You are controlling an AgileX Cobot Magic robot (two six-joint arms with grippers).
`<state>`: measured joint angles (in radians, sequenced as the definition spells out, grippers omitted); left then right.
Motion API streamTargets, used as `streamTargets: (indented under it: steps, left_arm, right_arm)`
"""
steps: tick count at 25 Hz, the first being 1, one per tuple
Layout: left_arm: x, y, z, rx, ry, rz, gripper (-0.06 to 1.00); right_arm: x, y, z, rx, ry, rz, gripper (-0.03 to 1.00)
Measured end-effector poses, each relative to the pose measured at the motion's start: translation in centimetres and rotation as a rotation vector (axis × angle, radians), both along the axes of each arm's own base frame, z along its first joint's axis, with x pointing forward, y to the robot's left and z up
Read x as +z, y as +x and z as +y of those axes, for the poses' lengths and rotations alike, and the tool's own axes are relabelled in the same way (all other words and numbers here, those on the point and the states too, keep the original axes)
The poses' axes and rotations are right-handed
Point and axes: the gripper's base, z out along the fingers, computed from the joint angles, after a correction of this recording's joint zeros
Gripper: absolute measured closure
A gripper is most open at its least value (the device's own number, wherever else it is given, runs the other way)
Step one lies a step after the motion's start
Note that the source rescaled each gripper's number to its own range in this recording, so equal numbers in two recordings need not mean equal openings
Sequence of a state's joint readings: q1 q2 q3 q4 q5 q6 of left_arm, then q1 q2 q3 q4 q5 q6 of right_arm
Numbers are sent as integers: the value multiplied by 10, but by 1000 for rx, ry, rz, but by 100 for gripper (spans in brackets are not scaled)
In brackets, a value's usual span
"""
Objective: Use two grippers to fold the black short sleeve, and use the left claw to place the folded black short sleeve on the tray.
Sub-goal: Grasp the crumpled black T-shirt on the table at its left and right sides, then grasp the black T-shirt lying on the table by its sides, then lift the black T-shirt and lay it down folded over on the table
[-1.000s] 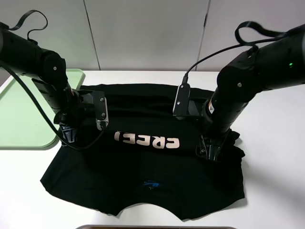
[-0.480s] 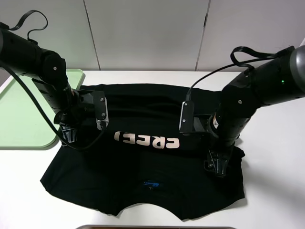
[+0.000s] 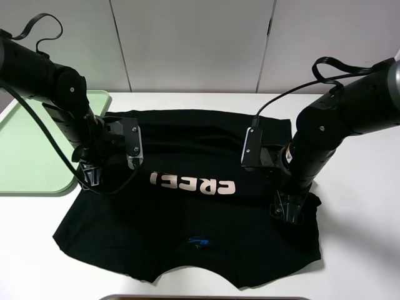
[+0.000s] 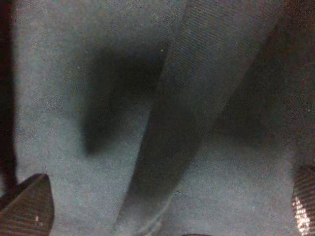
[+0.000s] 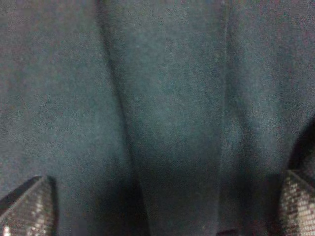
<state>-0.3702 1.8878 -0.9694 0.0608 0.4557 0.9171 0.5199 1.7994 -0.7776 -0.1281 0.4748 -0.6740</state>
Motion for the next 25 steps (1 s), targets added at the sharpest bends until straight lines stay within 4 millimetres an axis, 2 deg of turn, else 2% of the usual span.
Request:
streamTargets:
  steps: [10,19,25]
  left_arm:
    - [0,0,0,3,-4,-2,3]
    - [0,2,-1,4,-11,-17,19]
    - [0,1,-1,4,-11,-16,22]
  right_arm:
    - [-11,-2,1,-7,8,57,-3]
    - [-11,-2,2,-9,11,54,-3]
    - [-11,-2,2,-9,15,49,-3]
